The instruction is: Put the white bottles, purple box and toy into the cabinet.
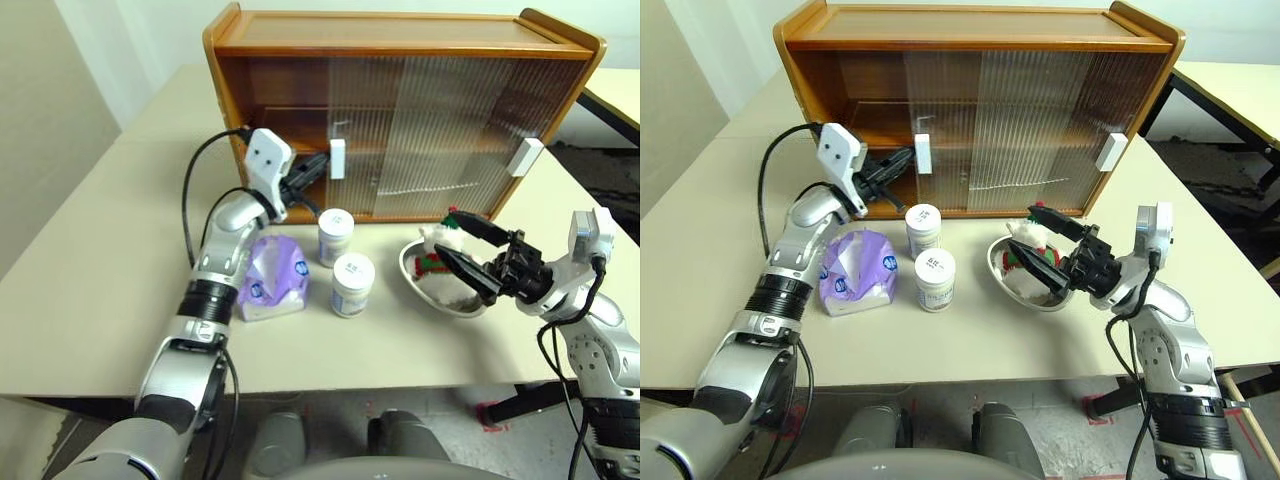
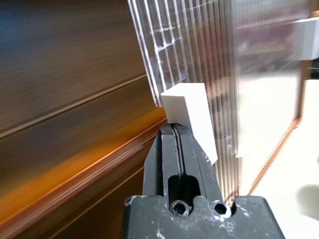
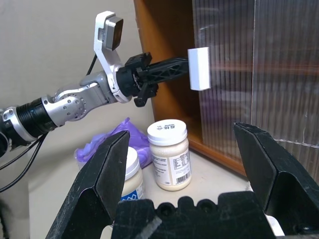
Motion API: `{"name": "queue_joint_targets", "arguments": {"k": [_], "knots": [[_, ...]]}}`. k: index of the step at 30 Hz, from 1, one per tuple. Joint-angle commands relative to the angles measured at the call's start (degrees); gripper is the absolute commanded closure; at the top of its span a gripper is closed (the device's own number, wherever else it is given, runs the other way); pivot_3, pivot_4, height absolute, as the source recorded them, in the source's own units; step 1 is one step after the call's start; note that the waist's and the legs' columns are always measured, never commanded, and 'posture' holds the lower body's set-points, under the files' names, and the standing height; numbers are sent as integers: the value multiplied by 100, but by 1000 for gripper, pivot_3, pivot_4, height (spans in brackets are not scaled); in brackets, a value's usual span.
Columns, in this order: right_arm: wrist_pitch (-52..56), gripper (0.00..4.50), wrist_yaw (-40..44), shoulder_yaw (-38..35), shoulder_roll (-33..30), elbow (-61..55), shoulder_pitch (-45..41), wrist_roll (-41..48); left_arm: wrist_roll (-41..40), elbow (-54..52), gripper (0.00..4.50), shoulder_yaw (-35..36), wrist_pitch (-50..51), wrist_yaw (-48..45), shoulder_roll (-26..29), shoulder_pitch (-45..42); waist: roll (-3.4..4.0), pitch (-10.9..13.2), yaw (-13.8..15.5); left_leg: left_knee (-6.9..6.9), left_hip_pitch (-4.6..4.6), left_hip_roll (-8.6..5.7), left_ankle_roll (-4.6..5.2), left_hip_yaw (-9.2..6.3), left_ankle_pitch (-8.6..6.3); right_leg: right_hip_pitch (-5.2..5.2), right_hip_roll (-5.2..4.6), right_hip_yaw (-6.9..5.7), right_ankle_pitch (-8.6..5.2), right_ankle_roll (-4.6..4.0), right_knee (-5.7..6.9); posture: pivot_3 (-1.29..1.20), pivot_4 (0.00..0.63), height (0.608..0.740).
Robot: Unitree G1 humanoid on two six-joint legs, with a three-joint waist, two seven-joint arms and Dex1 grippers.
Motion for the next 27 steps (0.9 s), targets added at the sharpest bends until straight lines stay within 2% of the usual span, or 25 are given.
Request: {"name": "queue_joint_targets", "arguments": {"k": [1, 11, 16, 19, 23, 26, 27], "knots": [[11, 0, -66, 8, -12, -163, 71, -14, 98, 189, 4474, -123, -79, -68, -91, -133, 0, 0, -39, 0, 0, 1, 0, 0, 0, 0, 2, 0, 0, 0, 0, 46, 0, 740], [31, 0, -205, -5, -34, -312, 139, -6, 220, 1311, 4474, -162, -400, -131, -513, -832, -1, 1, -241, 7, -5, -11, 5, -17, 3, 7, 4, 4, -4, 14, 0, 23, 0, 740], [16, 0, -251, -23, -34, -320, 153, -11, 254, 1442, 4474, -213, -530, -213, -637, -921, -1, 2, -278, 6, -9, -28, 5, -28, 3, 8, 3, 3, -6, 17, 0, 15, 0, 740], [11, 0, -270, -14, -30, -337, 163, -17, 199, 1172, 4474, -167, -486, -239, -567, -791, -1, 2, -275, 8, -15, -27, 6, -38, 3, 8, -1, -1, -6, 18, 0, 15, 0, 740], [15, 0, -259, 8, -23, -347, 174, -14, -54, 211, 4474, 58, -60, -295, -198, -415, 2, 4, -290, 5, -16, -21, 6, -39, 3, 7, -1, -1, -6, 18, 0, 31, 0, 740], [21, 0, -214, 38, -37, -285, 125, -26, -535, -692, 3896, 388, 740, -427, 201, 26, 16, 12, -386, 3, -12, -10, 6, -38, 3, 7, 3, 0, -5, 16, 9, 47, 0, 740], [24, 0, -200, 39, -46, -253, 96, -26, -724, -991, 3552, 485, 1063, -498, 350, 181, 21, 16, -424, 3, -9, -7, 6, -38, 3, 7, 5, -1, -5, 16, 11, 51, 0, 740]]}}
